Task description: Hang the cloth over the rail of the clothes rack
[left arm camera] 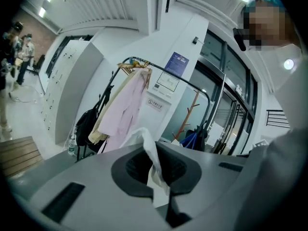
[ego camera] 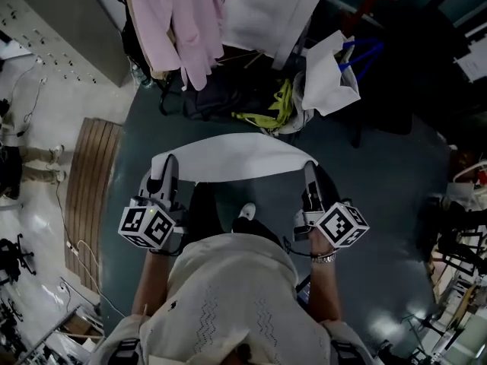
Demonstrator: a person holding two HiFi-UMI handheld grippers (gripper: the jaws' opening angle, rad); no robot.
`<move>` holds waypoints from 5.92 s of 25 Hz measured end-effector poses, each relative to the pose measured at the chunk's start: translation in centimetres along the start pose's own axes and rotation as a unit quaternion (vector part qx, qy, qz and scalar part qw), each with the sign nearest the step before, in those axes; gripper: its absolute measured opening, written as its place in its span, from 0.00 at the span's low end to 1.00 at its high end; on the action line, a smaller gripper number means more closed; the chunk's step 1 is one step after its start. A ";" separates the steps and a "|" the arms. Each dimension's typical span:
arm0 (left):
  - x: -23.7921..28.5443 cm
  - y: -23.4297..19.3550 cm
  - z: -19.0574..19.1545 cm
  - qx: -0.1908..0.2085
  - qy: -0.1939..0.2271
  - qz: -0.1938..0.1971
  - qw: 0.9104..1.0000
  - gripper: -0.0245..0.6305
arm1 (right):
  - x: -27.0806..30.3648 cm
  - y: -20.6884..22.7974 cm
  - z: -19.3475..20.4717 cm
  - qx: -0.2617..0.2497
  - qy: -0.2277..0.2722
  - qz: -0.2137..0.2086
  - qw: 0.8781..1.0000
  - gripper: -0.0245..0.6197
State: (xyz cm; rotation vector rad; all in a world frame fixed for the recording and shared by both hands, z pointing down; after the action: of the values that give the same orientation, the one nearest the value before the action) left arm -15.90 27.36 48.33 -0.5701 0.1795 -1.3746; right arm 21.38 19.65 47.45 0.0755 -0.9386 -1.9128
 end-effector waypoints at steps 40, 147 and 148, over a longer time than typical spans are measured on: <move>32.5 11.2 -49.7 0.258 0.315 0.241 0.881 0.06 | 14.0 -22.5 -49.4 -0.308 0.367 -0.138 0.867 0.08; 47.2 18.5 -64.7 0.765 0.129 0.056 0.628 0.19 | 49.1 -40.8 -60.9 -0.782 0.048 -0.077 0.617 0.08; 46.6 18.3 -64.4 0.762 0.132 0.063 0.631 0.19 | 48.9 -40.8 -61.1 -0.775 0.053 -0.082 0.624 0.13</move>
State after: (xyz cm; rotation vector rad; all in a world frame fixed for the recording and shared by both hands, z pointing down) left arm -18.87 -33.56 -5.87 1.0797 -0.6977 -0.9952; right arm -8.84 -44.24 -5.45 -0.7557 1.0625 -2.2148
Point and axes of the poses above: the fingertips, and each gripper's own axes: x forward along the fingers, y to its right, z out of its underside, the point moved 8 cm from there along -x, backward along the fingers, and after that the axes turned 2 degrees about z, right-handed, at the moved point
